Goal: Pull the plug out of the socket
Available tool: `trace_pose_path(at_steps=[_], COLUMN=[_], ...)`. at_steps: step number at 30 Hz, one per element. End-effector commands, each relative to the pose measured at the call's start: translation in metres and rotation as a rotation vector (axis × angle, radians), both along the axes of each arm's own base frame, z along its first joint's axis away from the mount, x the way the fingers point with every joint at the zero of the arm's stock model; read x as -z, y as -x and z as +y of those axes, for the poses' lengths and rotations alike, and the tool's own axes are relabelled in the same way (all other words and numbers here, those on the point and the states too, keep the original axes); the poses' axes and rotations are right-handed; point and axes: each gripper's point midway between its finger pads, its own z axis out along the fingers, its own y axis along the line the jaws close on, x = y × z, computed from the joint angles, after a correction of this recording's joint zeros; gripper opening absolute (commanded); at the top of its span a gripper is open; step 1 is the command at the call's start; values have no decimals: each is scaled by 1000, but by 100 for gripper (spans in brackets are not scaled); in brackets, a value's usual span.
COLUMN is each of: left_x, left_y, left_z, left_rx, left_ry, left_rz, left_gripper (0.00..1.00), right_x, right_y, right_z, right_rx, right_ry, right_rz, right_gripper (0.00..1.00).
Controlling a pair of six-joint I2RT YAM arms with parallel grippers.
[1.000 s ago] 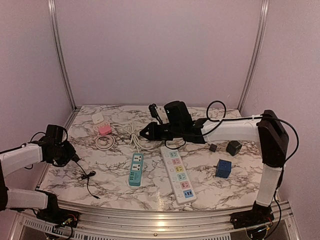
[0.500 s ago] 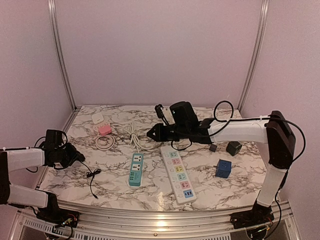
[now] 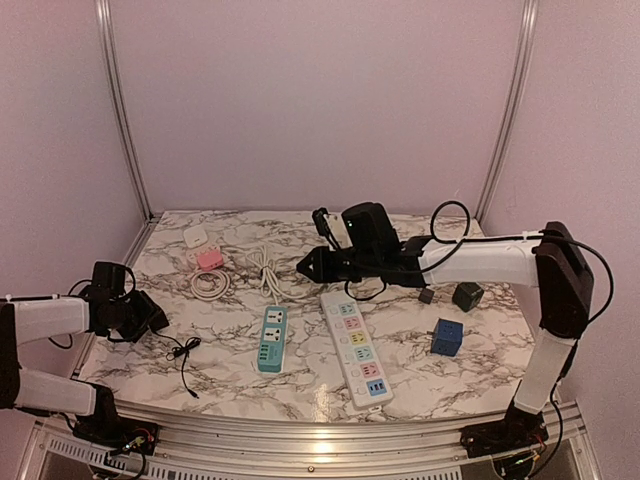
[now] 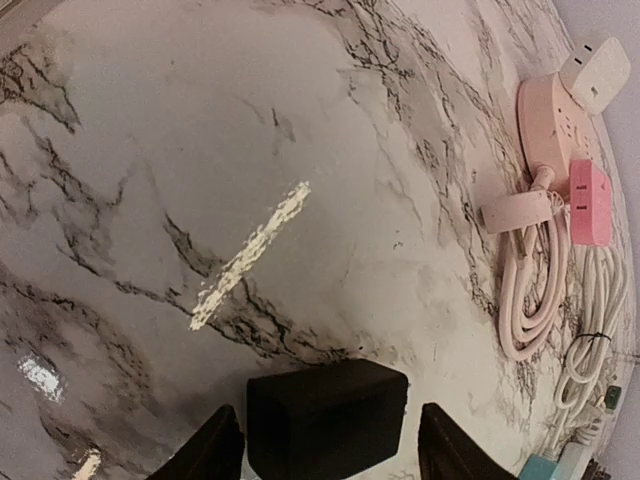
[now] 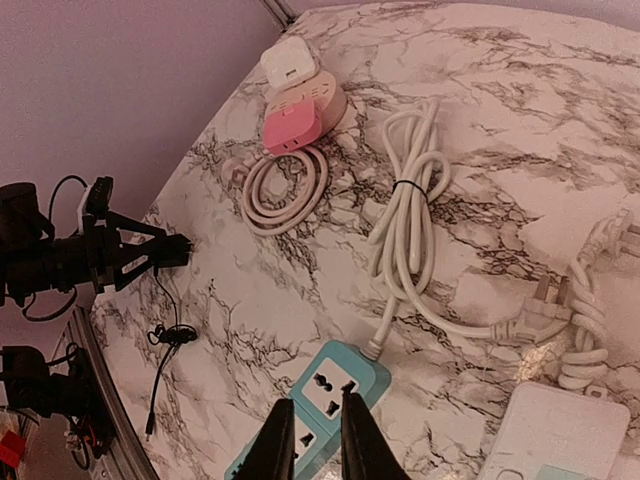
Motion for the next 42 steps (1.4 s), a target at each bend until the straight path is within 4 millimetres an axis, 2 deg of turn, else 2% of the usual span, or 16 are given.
trace_pose_path(at_steps=[1,7,12,16,21,24,27,33,36,37,42], left_x=[7,-19,-55,-82,-102,-107,-116,-107,-90,-78,-55], left_y=[17,16,6,-9,-43,-71,-105,-161,-189,-198,-230], left_z=[10,25,37,32,9,-9,-19,-25,-30,-33,-39], left_rx=[-41,-74,-73,-19,109,198,248,273,299,314,363], left_ry=[-37,-119,-208,-279,-318,-306,-317,-344,-347,-345,-362], left_rz=[66,41,-5,-46,-78,-102,-132,-118,-92,-71,-45], left_gripper=[67,80,92,97,99,99,99,99,99,99,99], right_x=[-9,-9,-8,-6,-11,-14,-17,-24,-29,-31,-36], right_y=[-2,-2,-3,-3,-4,-3,-2,3,5,6,10], right_z=[-8,-10,-11,-14,-18,-22,-26,-40,-48,-50,-60], right_rx=[16,21,26,33,47,57,67,99,116,120,140], right_ry=[6,11,16,38,47,50,55,70,71,74,86], right_rz=[-21,-24,-27,-27,-35,-39,-41,-48,-52,-55,-59], right_gripper=[17,17,17,18,34,45,49,55,56,56,56])
